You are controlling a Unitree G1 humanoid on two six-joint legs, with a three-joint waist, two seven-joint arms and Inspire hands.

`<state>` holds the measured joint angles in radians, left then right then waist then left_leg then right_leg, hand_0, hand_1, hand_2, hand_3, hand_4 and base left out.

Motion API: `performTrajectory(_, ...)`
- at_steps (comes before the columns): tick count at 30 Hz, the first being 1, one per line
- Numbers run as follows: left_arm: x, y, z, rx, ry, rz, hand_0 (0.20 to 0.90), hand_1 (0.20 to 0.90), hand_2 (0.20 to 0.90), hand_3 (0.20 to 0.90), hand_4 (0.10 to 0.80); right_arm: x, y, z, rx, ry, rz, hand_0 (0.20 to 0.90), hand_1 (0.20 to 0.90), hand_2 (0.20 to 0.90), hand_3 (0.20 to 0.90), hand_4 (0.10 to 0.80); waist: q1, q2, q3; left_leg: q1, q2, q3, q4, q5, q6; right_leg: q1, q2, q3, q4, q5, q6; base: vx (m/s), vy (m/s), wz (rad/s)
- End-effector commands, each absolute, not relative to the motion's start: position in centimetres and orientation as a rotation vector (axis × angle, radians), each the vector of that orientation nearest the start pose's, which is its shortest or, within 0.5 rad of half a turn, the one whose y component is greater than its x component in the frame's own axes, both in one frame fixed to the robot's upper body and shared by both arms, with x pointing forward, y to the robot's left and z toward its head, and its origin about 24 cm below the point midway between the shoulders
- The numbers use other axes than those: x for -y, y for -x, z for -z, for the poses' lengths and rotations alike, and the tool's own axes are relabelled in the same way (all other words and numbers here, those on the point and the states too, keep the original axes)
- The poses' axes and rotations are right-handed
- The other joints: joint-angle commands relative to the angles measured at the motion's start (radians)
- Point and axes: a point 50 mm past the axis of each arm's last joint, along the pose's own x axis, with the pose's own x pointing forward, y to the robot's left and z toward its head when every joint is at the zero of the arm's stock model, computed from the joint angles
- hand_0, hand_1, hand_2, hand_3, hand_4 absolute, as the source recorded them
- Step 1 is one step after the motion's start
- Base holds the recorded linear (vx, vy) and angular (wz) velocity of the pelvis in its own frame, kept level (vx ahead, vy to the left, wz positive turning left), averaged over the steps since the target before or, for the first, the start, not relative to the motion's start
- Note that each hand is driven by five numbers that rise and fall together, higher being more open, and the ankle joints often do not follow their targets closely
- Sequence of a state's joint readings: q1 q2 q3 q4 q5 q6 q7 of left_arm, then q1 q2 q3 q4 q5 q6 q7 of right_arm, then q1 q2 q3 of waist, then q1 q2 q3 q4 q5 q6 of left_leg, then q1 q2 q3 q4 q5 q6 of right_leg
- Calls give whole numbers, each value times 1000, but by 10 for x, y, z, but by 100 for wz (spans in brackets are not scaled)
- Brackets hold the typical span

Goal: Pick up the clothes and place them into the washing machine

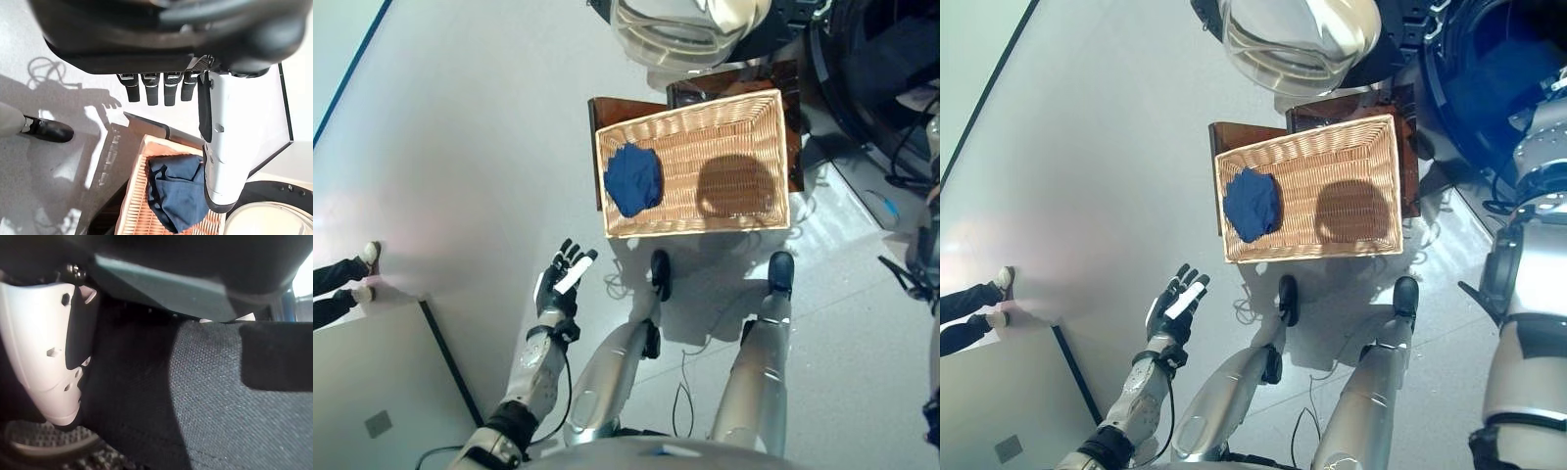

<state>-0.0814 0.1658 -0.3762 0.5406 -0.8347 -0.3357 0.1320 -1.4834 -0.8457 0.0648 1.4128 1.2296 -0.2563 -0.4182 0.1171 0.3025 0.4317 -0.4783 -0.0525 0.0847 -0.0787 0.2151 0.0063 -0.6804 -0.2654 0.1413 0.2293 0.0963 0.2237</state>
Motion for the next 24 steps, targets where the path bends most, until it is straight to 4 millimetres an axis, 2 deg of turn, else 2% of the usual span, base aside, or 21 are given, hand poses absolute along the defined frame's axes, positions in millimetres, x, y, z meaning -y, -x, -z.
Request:
performTrajectory(1, -137, -238, 32, -195, 519, -84, 900, 900, 900, 900, 800, 409, -266, -424, 1033, -836, 872, 200, 200, 200, 200, 300, -27, 138, -12, -37, 106, 5, -9, -27, -145, -27, 51, 14, 157, -206, -78, 0, 0, 0)
performTrajectory(8, -137, -240, 30, -185, 522, -89, 900, 900, 900, 900, 800, 413, -265, -418, 1046, -887, 887, 200, 200, 200, 200, 300, -29, 145, -7, -47, 106, 11, -9, -27, -144, -52, 57, 24, 173, -211, -80, 4, -8, 3)
performTrajectory(12, -137, -240, 27, -170, 520, -75, 900, 900, 900, 900, 800, 414, -269, -415, 981, -812, 918, 200, 200, 200, 200, 300, -25, 145, 1, -62, 111, 20, -9, -27, -145, -80, 62, 28, 184, -212, -81, -4, -8, -3)
performTrajectory(17, -136, -241, 18, -133, 524, -50, 900, 900, 900, 900, 800, 410, -277, -414, 870, -626, 953, 200, 200, 200, 200, 300, -20, 140, 38, -104, 121, 24, -9, -18, -147, -145, 74, 39, 219, -218, -83, -35, -35, -2)
performTrajectory(24, -141, -242, 8, -86, 525, -54, 900, 900, 900, 900, 800, 408, -280, -414, 825, -535, 969, 200, 200, 200, 200, 300, -5, 140, 58, -165, 120, 30, -9, -7, -150, -233, 80, 48, 271, -229, -86, -10, -8, 3)
